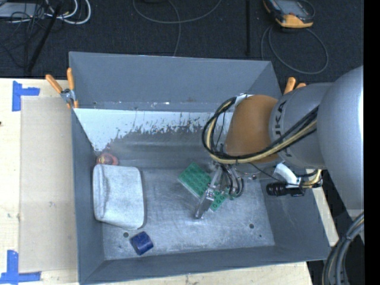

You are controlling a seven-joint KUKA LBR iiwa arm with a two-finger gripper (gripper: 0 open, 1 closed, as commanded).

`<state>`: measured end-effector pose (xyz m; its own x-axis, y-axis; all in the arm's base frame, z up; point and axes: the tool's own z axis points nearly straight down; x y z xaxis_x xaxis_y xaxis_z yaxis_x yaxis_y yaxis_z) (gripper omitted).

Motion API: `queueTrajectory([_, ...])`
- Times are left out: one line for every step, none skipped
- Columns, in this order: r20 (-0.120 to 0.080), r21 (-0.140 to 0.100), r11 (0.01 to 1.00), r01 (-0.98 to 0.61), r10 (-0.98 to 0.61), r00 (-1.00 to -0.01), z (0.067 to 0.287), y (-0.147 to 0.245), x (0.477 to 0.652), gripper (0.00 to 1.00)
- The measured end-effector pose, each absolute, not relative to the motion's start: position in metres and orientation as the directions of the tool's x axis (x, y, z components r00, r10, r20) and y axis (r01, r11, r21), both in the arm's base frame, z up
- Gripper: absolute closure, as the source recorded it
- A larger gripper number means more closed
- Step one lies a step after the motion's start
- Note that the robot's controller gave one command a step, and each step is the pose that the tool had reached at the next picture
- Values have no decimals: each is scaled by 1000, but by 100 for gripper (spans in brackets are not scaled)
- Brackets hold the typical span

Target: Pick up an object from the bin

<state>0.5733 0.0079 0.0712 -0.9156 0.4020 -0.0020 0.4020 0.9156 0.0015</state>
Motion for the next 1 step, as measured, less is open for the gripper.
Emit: queueTrajectory([-1,1,916,402,402,-916,72,8,574,0])
